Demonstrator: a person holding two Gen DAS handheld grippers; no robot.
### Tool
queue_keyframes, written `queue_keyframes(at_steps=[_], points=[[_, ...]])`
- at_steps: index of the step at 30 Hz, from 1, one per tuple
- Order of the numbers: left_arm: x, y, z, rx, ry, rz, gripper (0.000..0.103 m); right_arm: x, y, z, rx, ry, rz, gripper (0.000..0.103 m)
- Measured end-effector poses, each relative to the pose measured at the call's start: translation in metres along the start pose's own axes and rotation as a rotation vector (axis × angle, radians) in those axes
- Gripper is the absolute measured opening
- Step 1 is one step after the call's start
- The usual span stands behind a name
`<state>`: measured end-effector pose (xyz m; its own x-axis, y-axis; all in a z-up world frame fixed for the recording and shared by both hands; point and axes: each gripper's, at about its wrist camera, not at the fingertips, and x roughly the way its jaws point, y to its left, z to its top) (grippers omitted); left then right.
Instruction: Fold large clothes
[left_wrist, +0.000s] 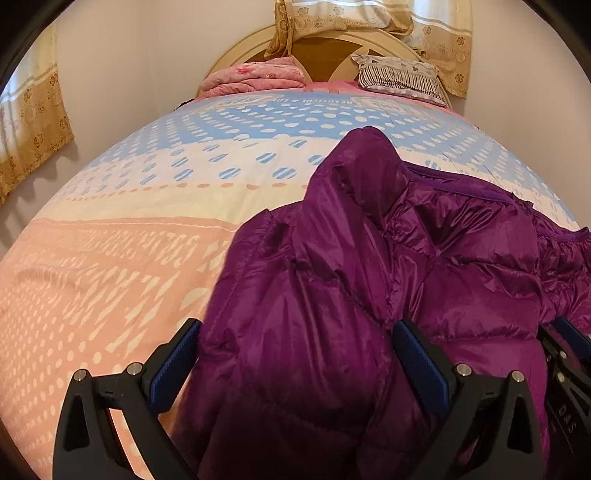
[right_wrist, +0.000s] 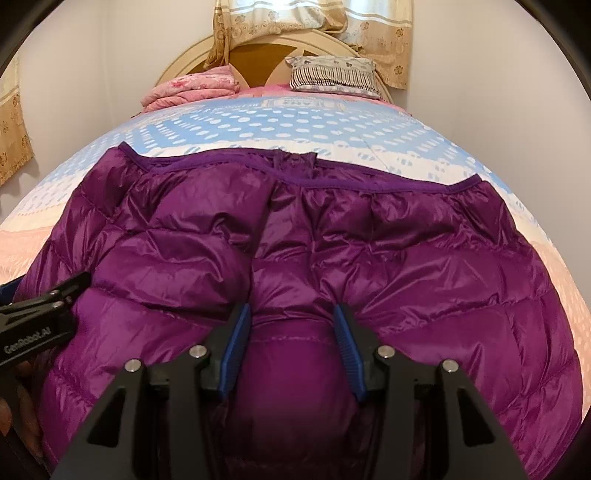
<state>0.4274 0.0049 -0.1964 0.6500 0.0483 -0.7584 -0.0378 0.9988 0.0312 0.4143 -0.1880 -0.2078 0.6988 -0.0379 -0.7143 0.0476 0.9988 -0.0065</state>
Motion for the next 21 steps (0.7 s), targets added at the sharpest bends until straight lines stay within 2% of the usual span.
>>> queue_keyframes(at_steps=[5, 7, 9, 11, 13, 16, 18, 20, 21], points=[[-0.032, 0.027, -0.016, -0.057, -0.022, 0.003, 0.102, 0.002, 0.001, 0.001, -0.001, 0.007, -0.002, 0.051], [-0.039, 0.040, -0.027, -0.073, -0.005, -0.005, 0.102, -0.005, -0.002, 0.001, -0.003, 0.009, 0.021, 0.052], [-0.044, 0.052, -0.036, -0.092, 0.006, -0.018, 0.102, -0.021, -0.007, -0.002, 0.015, -0.025, 0.032, 0.055], [-0.050, 0.063, -0.046, -0.121, 0.008, -0.028, 0.102, -0.046, -0.013, -0.013, 0.035, -0.073, 0.024, 0.064], [-0.055, 0.070, -0.055, -0.158, 0.001, -0.061, 0.102, -0.065, -0.016, -0.025, 0.031, -0.114, -0.006, 0.069], [-0.052, 0.067, -0.063, -0.175, 0.013, -0.095, 0.102, -0.067, -0.013, -0.043, 0.012, -0.080, -0.021, 0.072], [-0.052, 0.059, -0.064, -0.144, 0.005, -0.090, 0.095, -0.058, -0.007, -0.054, -0.023, -0.061, -0.030, 0.072], [-0.055, 0.057, -0.063, -0.131, -0.008, -0.115, 0.076, -0.052, -0.003, -0.053, -0.042, -0.043, -0.056, 0.073], [-0.054, 0.057, -0.063, -0.127, -0.006, -0.133, 0.071, -0.048, 0.000, -0.052, -0.054, -0.026, -0.069, 0.073]])
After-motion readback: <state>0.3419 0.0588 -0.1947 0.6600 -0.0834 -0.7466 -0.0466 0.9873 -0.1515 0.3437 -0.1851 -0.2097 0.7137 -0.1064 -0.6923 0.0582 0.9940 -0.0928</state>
